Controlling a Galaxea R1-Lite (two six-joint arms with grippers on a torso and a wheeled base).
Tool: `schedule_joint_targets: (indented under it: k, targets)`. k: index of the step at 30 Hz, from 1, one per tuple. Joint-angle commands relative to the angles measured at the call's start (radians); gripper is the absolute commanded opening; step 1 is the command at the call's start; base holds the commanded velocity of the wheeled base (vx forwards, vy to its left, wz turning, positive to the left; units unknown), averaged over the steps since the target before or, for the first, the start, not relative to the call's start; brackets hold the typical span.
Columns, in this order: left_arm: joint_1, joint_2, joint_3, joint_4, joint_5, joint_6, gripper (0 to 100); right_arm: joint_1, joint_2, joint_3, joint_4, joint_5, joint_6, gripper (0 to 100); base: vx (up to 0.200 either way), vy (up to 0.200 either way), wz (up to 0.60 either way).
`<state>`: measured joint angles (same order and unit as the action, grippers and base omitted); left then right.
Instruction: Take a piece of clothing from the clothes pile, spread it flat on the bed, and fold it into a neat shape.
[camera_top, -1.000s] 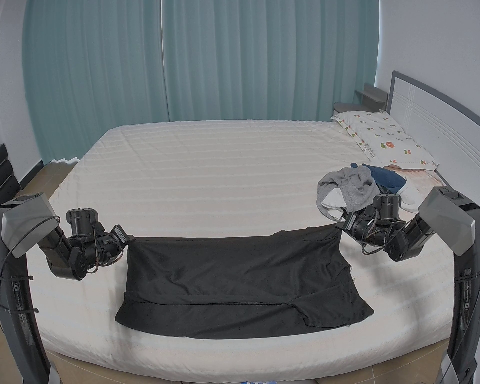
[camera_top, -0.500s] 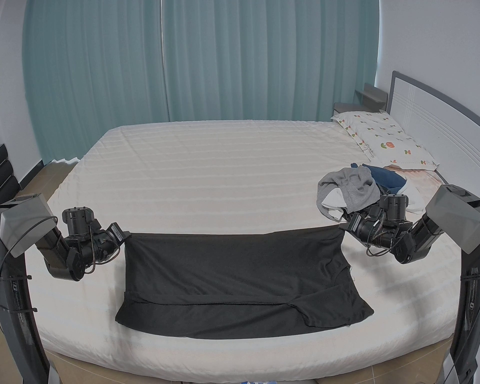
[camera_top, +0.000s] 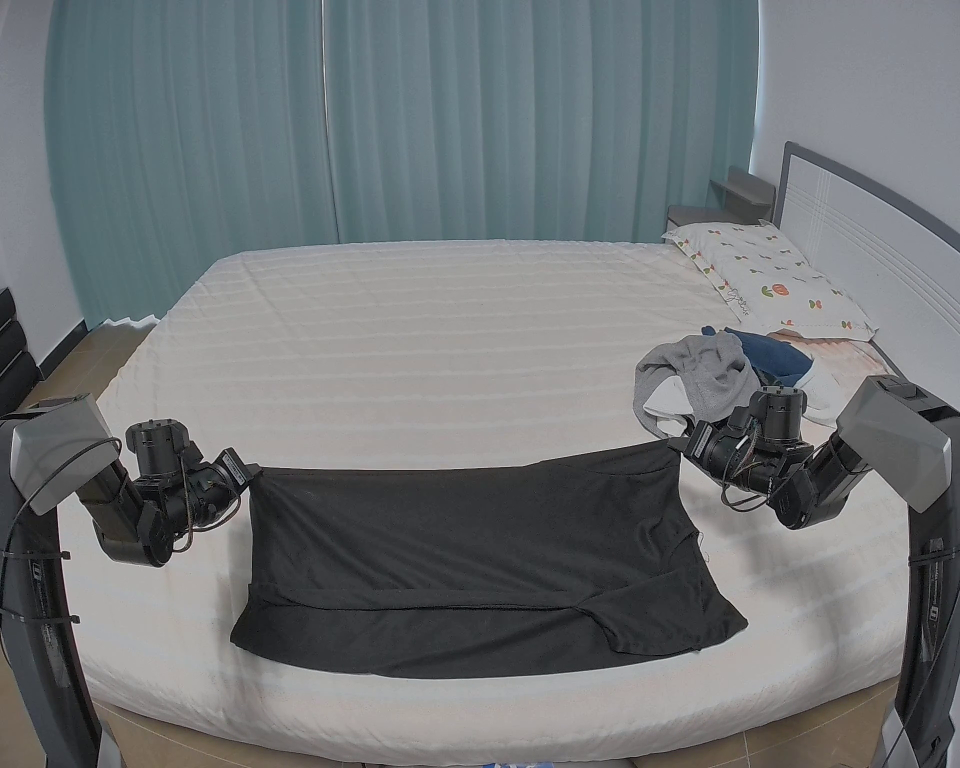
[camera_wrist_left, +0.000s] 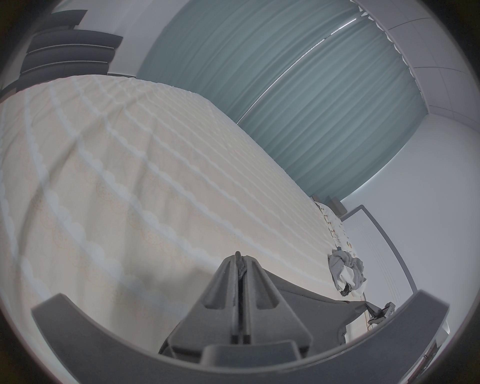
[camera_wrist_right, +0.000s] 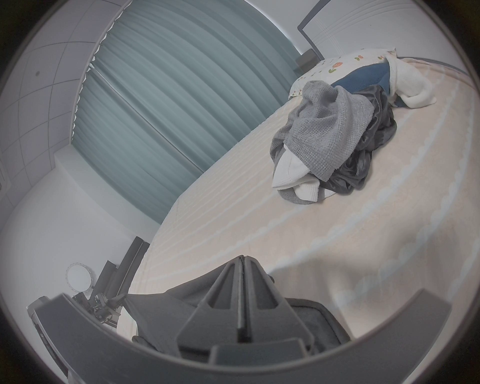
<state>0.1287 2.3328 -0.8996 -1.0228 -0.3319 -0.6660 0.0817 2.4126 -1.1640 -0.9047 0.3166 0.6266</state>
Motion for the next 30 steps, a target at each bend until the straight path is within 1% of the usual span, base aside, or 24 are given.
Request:
schedule_joint_targets:
  k: [1,6,10,13,17,18,19,20,21,22,23,24,27,30]
  targets:
    - [0.0,0.005,0.011,-0.002,-0.009,0.002,0,-0.003,-0.016,0.02,0.018,0.009,-0.001,0,0.0,0.0,0.0]
    - [0.0,0.0,0.037,-0.011,-0.01,0.017,0,-0.01,-0.053,0.087,0.038,0.016,-0.008,0,0.0,0.0,0.0]
    - [0.002,-0.003,0.074,-0.013,-0.012,0.074,0,-0.013,-0.076,0.153,0.036,0.041,-0.021,0,0.0,0.0,0.0]
    - [0.002,-0.015,0.114,-0.02,-0.012,0.121,0,-0.014,-0.093,0.205,0.036,0.055,-0.048,0,0.0,0.0,0.0]
    - [0.002,-0.016,0.168,-0.057,-0.012,0.183,0,-0.013,-0.101,0.274,0.036,0.059,-0.093,0,0.0,0.0,0.0]
    - [0.002,-0.016,0.168,-0.057,-0.012,0.183,0,-0.013,-0.101,0.274,0.036,0.059,-0.093,0,0.0,0.0,0.0]
    - [0.002,-0.016,0.206,-0.066,-0.012,0.227,0,-0.013,-0.102,0.311,0.036,0.059,-0.11,0,0.0,0.0,0.0]
    - [0.002,-0.016,0.211,-0.066,-0.012,0.235,0,-0.013,-0.102,0.317,0.035,0.058,-0.113,0,0.0,0.0,0.0]
    - [0.002,-0.013,0.246,-0.074,-0.012,0.281,0,-0.013,-0.104,0.348,0.035,0.058,-0.131,0,0.0,0.0,0.0]
    - [0.0,-0.01,0.26,-0.08,-0.012,0.307,0,-0.013,-0.102,0.365,0.035,0.059,-0.142,0,0.0,0.0,0.0]
    - [0.002,-0.01,0.263,-0.082,-0.012,0.31,0,-0.013,-0.102,0.368,0.035,0.058,-0.143,0,0.0,0.0,0.0]
    - [0.0,-0.007,0.291,-0.102,-0.012,0.351,0,-0.01,-0.095,0.4,0.029,0.058,-0.166,0,0.0,0.0,0.0]
    - [0.0,0.002,0.338,-0.145,-0.012,0.399,0,-0.003,-0.084,0.435,0.024,0.059,-0.185,0,0.0,0.0,0.0]
    - [-0.001,0.017,0.364,-0.172,-0.012,0.416,0,0.0,-0.082,0.455,0.023,0.059,-0.186,0,0.0,0.0,0.0]
